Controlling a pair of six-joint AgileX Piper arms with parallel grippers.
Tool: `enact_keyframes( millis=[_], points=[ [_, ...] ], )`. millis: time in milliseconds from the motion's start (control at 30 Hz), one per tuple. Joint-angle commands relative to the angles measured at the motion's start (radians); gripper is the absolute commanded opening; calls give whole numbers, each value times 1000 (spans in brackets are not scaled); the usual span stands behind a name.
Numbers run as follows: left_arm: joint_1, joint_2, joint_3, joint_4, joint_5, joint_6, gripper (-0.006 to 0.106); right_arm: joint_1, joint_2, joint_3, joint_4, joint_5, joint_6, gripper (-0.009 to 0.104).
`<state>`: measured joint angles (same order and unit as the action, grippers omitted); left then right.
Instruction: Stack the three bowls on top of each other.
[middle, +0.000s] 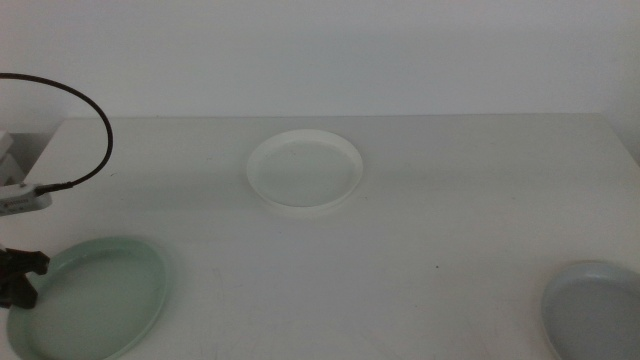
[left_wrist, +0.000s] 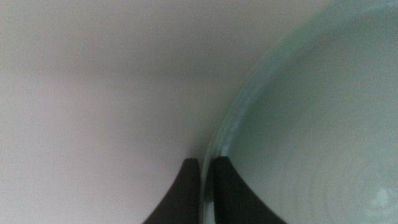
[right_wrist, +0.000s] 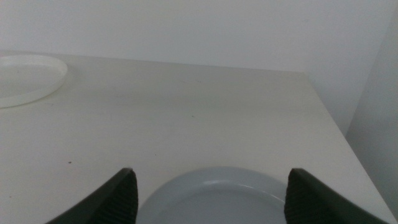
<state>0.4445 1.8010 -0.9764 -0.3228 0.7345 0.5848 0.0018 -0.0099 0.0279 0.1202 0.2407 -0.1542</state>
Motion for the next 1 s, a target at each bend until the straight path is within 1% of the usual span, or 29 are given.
enact_keyframes(
  millis=[0,167,333,500,700,833,967],
  points=[
    [-7,-36,-9,0,29,-33,0,-6,-26,-6,-3,-74,-13,60],
    [-45,-141,-11,-30,75,-38,0,-6,-26,-6,-3,-74,-13,60],
    [-154,-264,-58,-49,137,-107,0,-6,-26,-6,-3,-74,-13,60],
    [-343,-286,-133,-51,174,-256,0,-6,-26,-6,-3,-74,-13,60],
    [-566,-239,-198,-56,119,-424,0,-6,-26,-6,-3,-74,-13,60],
    [-692,-195,-210,-80,49,-460,0,-6,-26,-6,-3,-74,-13,60],
    [-783,-144,-209,-139,-25,-460,0,-6,-26,-6,-3,-74,-13,60]
  ],
)
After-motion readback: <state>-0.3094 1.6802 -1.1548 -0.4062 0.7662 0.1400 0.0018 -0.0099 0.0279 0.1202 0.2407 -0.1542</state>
